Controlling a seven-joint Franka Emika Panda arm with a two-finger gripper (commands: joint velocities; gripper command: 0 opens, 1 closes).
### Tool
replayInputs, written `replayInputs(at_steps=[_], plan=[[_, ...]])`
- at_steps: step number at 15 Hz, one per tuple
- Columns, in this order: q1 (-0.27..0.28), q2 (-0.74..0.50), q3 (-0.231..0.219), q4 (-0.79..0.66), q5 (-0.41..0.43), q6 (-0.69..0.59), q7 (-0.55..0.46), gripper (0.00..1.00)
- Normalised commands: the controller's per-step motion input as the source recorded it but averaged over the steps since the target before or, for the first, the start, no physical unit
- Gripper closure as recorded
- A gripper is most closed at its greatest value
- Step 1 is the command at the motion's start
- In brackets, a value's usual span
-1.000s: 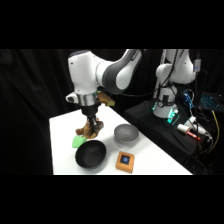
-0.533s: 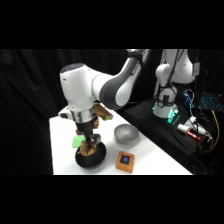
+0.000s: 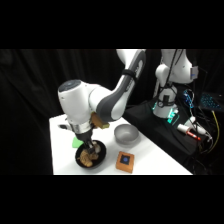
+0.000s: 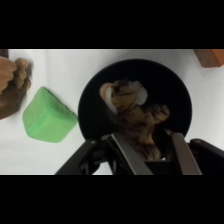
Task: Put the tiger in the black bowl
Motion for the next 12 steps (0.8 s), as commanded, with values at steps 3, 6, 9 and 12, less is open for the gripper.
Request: replayInputs(at_steps=[3, 6, 9, 12], plan=[[0.067, -0.11, -0.059, 0.11, -0.14, -0.3, 0.0, 0.0], [0.058, -0.28, -0.013, 0.11, -0.098, -0.54, -0.05, 0.0], [0.046, -0.38, 0.028, 0.14, -0.086, -0.55, -0.07, 0.0], [0.018, -0.3, 0.048, 0.17, -0.074, -0.45, -0.08, 0.0]])
